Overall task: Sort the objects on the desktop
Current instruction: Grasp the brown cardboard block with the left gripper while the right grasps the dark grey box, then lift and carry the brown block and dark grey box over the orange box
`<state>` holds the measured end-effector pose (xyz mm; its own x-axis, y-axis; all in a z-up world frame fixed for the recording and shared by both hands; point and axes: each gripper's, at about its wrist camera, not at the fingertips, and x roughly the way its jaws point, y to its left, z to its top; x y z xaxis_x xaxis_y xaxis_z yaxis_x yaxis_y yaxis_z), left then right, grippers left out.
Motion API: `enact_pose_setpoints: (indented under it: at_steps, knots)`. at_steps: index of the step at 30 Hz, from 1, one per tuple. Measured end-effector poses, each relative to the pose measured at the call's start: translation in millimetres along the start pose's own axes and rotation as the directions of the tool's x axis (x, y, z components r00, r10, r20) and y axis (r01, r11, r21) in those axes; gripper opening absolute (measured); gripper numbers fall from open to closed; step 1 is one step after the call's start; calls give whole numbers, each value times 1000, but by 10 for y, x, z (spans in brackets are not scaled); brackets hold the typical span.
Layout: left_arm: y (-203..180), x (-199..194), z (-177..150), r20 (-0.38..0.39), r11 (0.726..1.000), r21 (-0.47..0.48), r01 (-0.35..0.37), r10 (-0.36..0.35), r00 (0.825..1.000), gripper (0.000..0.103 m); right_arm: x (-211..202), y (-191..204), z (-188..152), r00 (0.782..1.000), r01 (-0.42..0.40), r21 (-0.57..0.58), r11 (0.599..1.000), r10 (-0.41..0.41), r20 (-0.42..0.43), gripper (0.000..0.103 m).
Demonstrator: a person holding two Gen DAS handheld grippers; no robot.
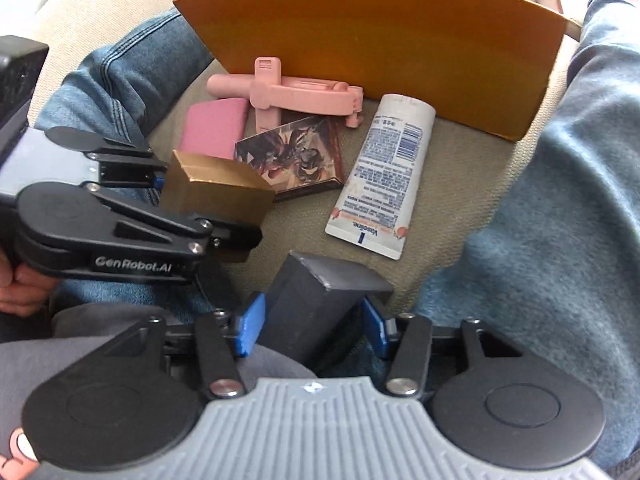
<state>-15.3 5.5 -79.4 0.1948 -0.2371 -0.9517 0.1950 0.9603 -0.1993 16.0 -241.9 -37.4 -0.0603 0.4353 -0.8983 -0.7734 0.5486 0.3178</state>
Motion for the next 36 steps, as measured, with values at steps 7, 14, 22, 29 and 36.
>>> enact_pose_setpoints:
  at_steps: [7, 14, 22, 29, 36]
  knots:
    - [-152, 104, 116, -29, 989, -32, 142, -142, 989, 52, -59, 6, -53, 1000, 17, 5, 1000, -17, -11, 55]
    - [-8, 206, 156, -46, 959, -136, 250, -258, 965, 52, -39, 31, -73, 1000, 24, 21, 999, -23, -17, 61]
    - [-11, 118, 169, -16, 976, -104, 192, -195, 981, 52, 59, 19, -55, 996, 81, 24, 996, -80, -45, 55]
    - [18, -209, 156, 89, 993, -61, 102, -96, 991, 52, -132, -24, -58, 995, 87, 25, 996, -88, 35, 38]
    - [-122, -642, 445, 241, 995, -4, 100, -96, 966, 52, -839, -69, 163, 963, 88, 2, 996, -86, 256, 37]
